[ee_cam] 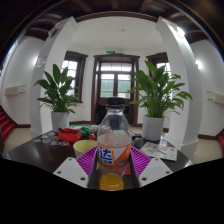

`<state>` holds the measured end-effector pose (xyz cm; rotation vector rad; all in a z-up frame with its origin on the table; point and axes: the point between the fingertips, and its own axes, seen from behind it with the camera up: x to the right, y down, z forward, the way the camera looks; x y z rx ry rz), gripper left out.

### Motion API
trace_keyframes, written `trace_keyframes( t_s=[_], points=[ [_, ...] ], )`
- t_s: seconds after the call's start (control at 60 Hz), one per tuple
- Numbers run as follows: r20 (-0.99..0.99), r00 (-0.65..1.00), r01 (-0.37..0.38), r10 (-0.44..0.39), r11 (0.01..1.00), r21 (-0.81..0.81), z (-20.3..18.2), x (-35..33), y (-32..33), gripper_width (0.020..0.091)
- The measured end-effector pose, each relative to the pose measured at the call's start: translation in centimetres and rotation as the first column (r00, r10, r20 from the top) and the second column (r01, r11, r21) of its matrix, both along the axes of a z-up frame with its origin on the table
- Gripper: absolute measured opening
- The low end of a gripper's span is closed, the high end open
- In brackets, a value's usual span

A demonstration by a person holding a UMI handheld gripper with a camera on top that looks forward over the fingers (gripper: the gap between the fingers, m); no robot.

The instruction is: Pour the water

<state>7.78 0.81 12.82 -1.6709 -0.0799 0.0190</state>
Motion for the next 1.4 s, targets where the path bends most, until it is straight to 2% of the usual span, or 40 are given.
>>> trace_keyframes(
  t_s=[0.033, 0.133, 0.15, 0.167, 0.183, 0.233, 0.55, 0.633, 0.717, 0.85, 1.0, 1.2, 1.4],
  points=[
    [-0.012, 1.0, -0.006, 0.006, 1.0, 0.006, 0.1, -0.2, 0.1, 0.0508],
    [-0.017, 1.0, -0.006, 0.006, 1.0, 0.009, 0.1, 0.1, 0.3, 0.04],
    [-0.013, 1.0, -0.007, 0.007, 1.0, 0.012, 0.1, 0.1, 0.3, 0.0393],
    [-0.008, 1.0, -0.008, 0.008, 1.0, 0.017, 0.1, 0.0, 0.2, 0.0415],
    [-0.005, 1.0, -0.009, 0.009, 1.0, 0.02, 0.1, 0.0, 0.2, 0.0362],
    [0.008, 1.0, -0.009, 0.009, 1.0, 0.021, 0.1, -0.2, 0.2, 0.0332],
    [0.102, 0.994, -0.023, 0.025, 1.0, -0.014, 0.1, -1.0, 0.9, 0.0333],
    [0.208, 0.978, -0.03, 0.035, 0.999, -0.03, 0.7, -0.5, 1.4, 0.0331],
    [0.397, 0.917, -0.027, 0.046, 0.998, -0.055, 1.3, 0.6, 2.4, 0.0329],
    [0.726, 0.683, 0.004, 0.078, 0.994, -0.111, 0.6, 2.7, 5.1, 0.0329],
    [0.953, 0.279, 0.01, 0.119, 0.992, -0.127, 0.6, 4.0, 8.0, 0.0332],
    [0.974, -0.189, -0.022, 0.124, 0.991, -0.13, 1.8, 4.4, 10.2, 0.0331],
    [0.868, -0.492, -0.049, 0.074, 0.993, -0.112, 3.3, 3.4, 11.7, 0.0332]
  ],
)
